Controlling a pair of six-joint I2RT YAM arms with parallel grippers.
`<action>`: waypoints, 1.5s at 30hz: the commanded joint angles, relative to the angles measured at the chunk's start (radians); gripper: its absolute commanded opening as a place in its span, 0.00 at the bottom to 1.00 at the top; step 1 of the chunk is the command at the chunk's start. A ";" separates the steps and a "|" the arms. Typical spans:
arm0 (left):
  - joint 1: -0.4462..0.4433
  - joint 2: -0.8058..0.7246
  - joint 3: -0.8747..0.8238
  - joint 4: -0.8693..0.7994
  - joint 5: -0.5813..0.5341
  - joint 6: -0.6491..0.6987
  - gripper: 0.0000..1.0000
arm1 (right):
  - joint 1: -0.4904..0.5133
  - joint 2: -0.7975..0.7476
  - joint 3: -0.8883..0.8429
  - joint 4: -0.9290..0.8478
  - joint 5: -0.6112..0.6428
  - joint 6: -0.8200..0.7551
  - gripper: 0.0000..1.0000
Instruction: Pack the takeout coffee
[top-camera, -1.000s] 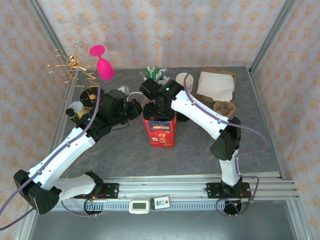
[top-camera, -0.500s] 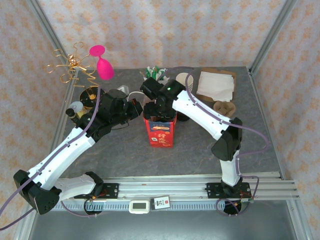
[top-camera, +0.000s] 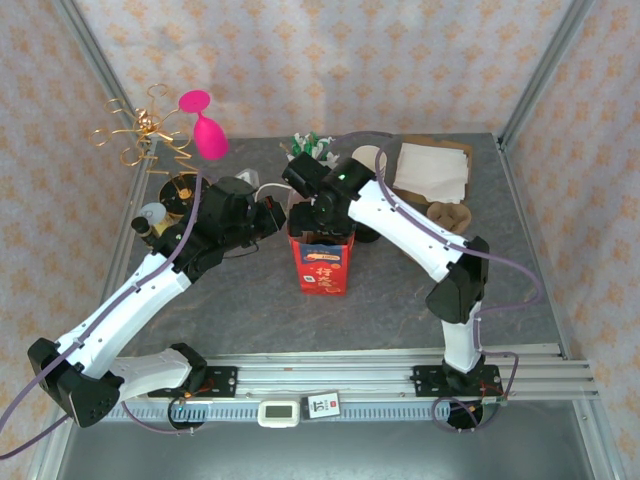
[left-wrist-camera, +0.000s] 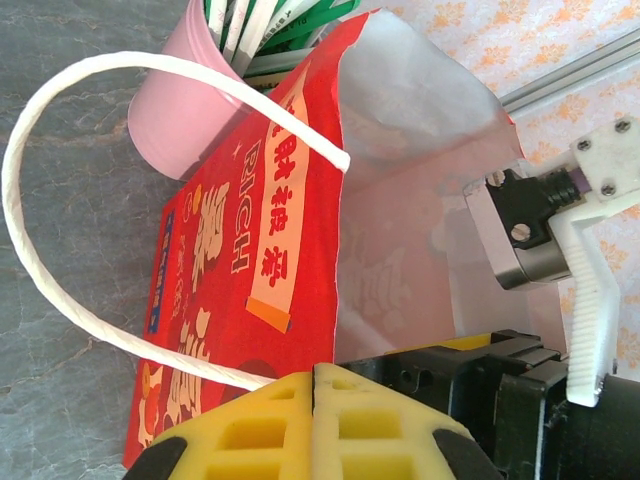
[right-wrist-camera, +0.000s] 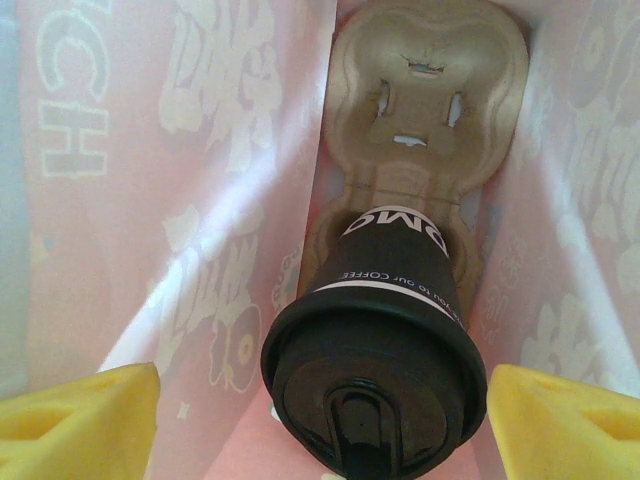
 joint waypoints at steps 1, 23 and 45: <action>-0.005 0.002 0.030 -0.023 -0.018 0.017 0.00 | -0.001 -0.054 0.016 -0.011 0.026 0.017 0.84; -0.005 -0.010 0.025 -0.025 -0.027 0.017 0.00 | -0.001 -0.097 0.030 -0.012 -0.003 0.022 0.84; -0.005 -0.004 0.046 -0.033 -0.035 0.023 0.00 | -0.001 -0.139 0.077 -0.011 -0.013 0.017 0.78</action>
